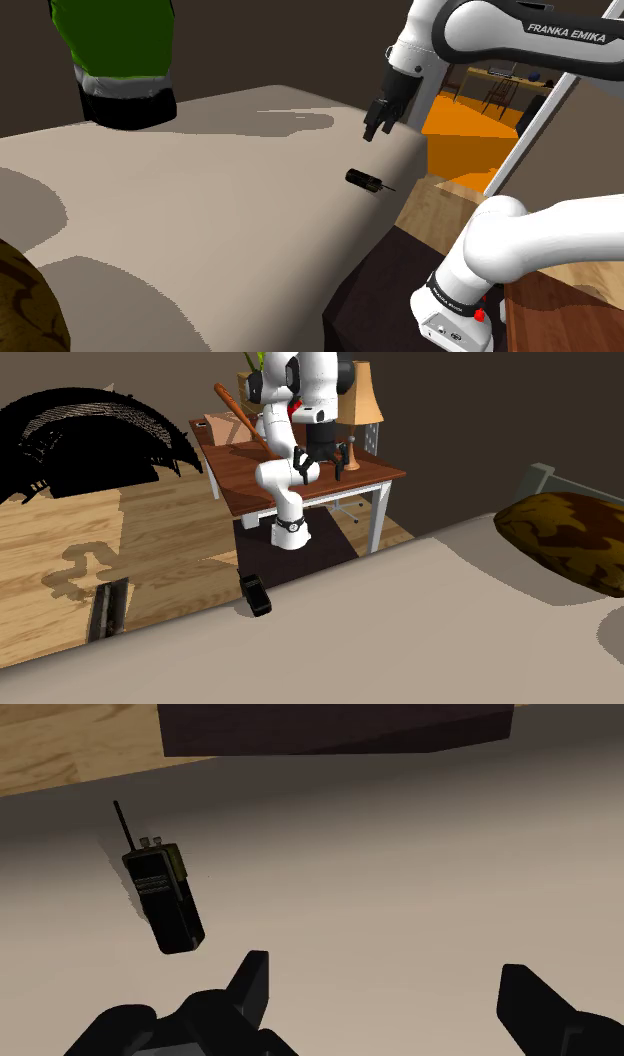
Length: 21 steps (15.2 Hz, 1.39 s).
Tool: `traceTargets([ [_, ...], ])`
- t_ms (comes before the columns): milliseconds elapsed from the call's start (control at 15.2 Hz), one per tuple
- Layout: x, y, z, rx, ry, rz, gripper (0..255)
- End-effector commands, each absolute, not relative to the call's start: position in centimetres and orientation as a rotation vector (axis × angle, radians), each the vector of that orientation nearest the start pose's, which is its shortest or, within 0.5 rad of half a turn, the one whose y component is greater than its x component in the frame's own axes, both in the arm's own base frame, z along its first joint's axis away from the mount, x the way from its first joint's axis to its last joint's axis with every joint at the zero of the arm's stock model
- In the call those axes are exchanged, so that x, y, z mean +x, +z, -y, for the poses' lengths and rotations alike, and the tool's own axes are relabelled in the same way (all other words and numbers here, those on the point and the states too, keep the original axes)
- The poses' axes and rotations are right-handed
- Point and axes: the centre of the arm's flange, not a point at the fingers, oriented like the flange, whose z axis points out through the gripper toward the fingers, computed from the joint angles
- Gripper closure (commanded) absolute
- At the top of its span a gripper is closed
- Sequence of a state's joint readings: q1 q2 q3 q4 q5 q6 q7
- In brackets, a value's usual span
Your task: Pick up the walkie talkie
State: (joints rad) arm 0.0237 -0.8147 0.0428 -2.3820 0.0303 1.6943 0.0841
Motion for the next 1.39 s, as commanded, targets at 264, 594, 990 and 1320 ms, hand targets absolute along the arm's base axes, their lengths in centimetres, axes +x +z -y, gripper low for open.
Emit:
traceTargets([
  [264,32.3,56.2,1.0,-3.124,-0.168,-0.049,0],
  [594,33.8,51.6,5.6,-3.121,-0.132,-0.049,0],
  [990,35.4,46.0,11.1,-3.115,-0.088,-0.050,0],
  [1320,36.6,41.2,15.7,-3.111,-0.051,-0.050,0],
])
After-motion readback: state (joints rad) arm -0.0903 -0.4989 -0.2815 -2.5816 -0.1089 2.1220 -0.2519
